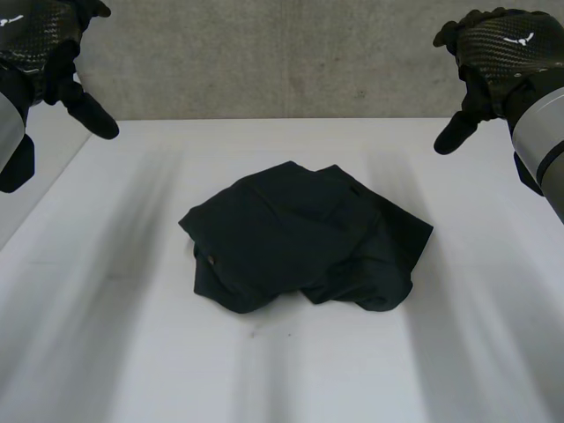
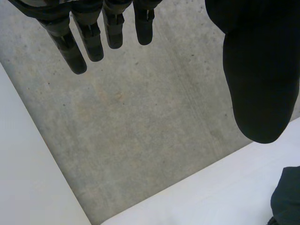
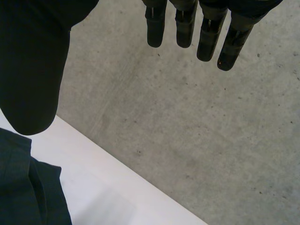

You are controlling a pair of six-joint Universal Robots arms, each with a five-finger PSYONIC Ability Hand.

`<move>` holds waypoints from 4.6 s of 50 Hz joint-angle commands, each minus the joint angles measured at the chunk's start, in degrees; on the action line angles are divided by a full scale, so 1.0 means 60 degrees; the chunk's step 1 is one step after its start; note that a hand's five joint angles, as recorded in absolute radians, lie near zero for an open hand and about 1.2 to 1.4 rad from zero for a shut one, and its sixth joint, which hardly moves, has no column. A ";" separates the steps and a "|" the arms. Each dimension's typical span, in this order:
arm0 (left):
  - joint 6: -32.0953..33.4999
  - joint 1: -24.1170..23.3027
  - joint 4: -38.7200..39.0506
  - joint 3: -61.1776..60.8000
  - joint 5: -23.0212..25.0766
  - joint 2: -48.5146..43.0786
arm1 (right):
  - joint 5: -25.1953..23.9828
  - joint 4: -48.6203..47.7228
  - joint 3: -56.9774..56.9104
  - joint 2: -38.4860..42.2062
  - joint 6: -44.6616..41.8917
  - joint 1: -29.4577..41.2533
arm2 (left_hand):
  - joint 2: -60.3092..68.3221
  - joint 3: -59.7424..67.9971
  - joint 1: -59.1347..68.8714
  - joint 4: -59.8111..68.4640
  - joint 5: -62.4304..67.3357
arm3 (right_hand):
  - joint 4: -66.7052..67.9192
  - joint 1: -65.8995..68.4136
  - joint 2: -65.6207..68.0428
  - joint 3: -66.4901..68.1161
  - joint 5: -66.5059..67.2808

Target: Fold the shorts.

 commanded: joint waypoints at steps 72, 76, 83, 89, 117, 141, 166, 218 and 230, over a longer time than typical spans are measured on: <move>0.1096 0.1729 0.4339 0.2717 0.0151 -0.3435 | -0.4103 -0.3642 0.5212 0.1798 -0.1915 -0.1774 | 1.1527 1.1319 1.1585 1.1366 1.1230 | -0.0576 -0.0292 -0.0486 -0.0348 -0.0657; 0.1096 0.0748 0.4412 0.2703 0.0648 -0.3697 | -0.4088 -0.3642 0.5212 0.1784 -0.1915 -0.1774 | 1.1527 1.1319 1.1585 1.1366 1.1230 | -0.0576 -0.0292 -0.0486 -0.0348 -0.0657; 0.1067 -0.1800 0.4398 0.2235 0.1908 -0.4869 | -0.3899 -0.3642 0.5212 0.1740 -0.1901 -0.1803 | 1.1527 1.1319 1.1585 1.1366 1.1230 | -0.0576 -0.0292 -0.0486 -0.0348 -0.0657; 0.1140 -0.3325 0.4427 0.1605 0.2714 -0.5836 | -0.3211 -0.3686 0.5154 0.1725 -0.1901 -0.1862 | 1.1527 1.1319 1.1585 1.1366 1.1230 | -0.0576 -0.0292 -0.0486 -0.0348 -0.0657; 0.2930 -0.2992 0.3331 -0.1658 -0.1515 -0.3334 | -0.4511 -0.3598 0.4920 0.1301 -0.2646 -0.1876 | 0.0679 0.0471 0.0737 0.0517 0.0382 | -0.0576 -0.0292 -0.0486 -0.0348 -0.0657; -0.1512 -0.1818 0.3591 -0.3816 -0.1592 -0.4181 | -0.7266 -0.2251 0.0364 0.5664 -0.7362 -0.1203 | 0.0429 0.0221 0.0487 0.0267 0.0132 | 0.1735 0.2020 0.1825 0.1964 0.1655; -0.0633 -0.1613 0.3724 -0.2248 -0.0054 -0.1474 | -0.6697 -0.0258 0.0100 0.2430 -0.3310 -0.1247 | 1.1527 1.1319 1.1585 1.1366 1.1230 | 1.1090 1.1375 1.1180 1.1319 1.1010; -0.1788 -0.2520 0.0869 -0.3550 -0.2134 -0.1414 | -0.0573 -0.1195 -0.1292 0.5402 0.1029 0.1800 | 0.0680 0.0472 0.0738 0.0518 0.0383 | 1.1090 1.1375 1.1180 1.1319 1.1010; -0.3225 -0.3355 0.0384 -0.4782 -0.0888 -0.1955 | -0.0894 -0.1225 -0.1058 0.5344 0.1044 0.1800 | 0.1803 0.1595 0.1861 0.1641 0.1506 | 1.1090 1.1375 1.1180 1.1319 1.1010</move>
